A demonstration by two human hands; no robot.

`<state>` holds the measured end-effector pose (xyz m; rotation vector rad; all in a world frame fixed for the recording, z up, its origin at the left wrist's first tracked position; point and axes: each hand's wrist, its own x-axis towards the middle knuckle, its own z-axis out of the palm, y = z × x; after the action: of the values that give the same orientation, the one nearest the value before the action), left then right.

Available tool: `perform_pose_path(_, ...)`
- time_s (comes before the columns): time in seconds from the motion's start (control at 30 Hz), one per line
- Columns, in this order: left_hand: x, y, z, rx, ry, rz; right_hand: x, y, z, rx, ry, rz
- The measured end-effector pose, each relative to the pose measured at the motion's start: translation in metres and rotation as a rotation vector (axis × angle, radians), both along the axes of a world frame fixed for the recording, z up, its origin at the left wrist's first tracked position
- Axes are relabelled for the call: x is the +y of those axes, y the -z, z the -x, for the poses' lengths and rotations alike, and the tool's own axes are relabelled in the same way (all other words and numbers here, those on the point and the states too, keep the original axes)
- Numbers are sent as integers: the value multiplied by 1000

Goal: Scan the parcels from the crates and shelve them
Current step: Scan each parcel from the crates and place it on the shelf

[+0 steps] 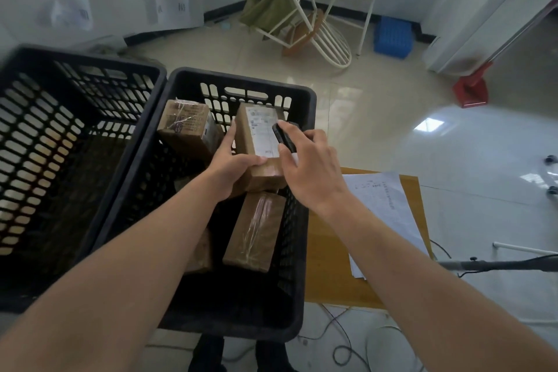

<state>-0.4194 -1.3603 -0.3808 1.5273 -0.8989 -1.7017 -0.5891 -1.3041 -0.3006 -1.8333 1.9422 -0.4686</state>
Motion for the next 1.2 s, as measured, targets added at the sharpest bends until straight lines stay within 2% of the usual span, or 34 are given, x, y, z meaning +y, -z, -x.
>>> perform_pose_path(0.27,11,-39,-21,-178,277,243,11,-17,-15,-46,-15,-47)
perform_pose_path(0.47,13,-70,-39,-349,451,420,25,-39,-24,63,-39,-71)
perform_pose_path(0.67,10,-98,-59,-470,497,571,32,-52,-28,91,-44,-117)
perform_pose_path(0.87,5,-119,-79,-603,498,610,43,-65,-37,94,-54,-151)
perform_pose_path(1.2,3,-141,-101,-619,576,687,65,-97,-58,215,-71,-118)
